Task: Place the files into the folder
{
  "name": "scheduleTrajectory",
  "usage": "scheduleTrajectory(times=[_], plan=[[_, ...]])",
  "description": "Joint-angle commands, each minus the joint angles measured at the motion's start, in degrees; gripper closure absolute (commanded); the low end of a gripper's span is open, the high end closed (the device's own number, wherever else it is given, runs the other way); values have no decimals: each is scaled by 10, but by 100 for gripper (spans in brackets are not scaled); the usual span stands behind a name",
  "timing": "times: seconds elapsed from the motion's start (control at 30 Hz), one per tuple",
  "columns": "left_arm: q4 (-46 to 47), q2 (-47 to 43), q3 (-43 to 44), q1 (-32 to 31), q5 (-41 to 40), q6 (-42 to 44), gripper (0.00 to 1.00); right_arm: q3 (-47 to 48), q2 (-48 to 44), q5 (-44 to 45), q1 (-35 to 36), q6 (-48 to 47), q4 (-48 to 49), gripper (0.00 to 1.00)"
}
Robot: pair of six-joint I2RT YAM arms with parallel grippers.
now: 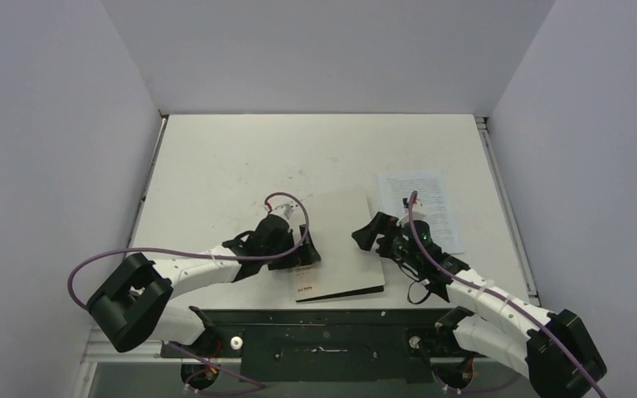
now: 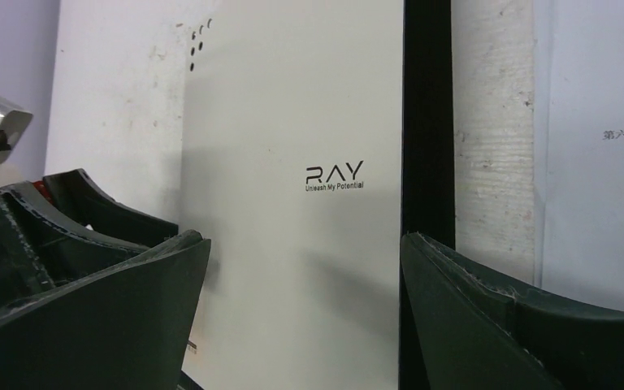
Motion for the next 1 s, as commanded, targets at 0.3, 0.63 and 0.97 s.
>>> scheduleTrajectory(times=[0.3,0.63,0.97], plan=[[142,-82,-81,-6,65,-52,4,-37,-63,-106,7,98,150,10],[276,-142,-154,15,87,-93,4,-61,-95,-115,6,142,195,10],[276,-169,-163,28,80,-91,4,-36,-115,-113,6,119,144,5]])
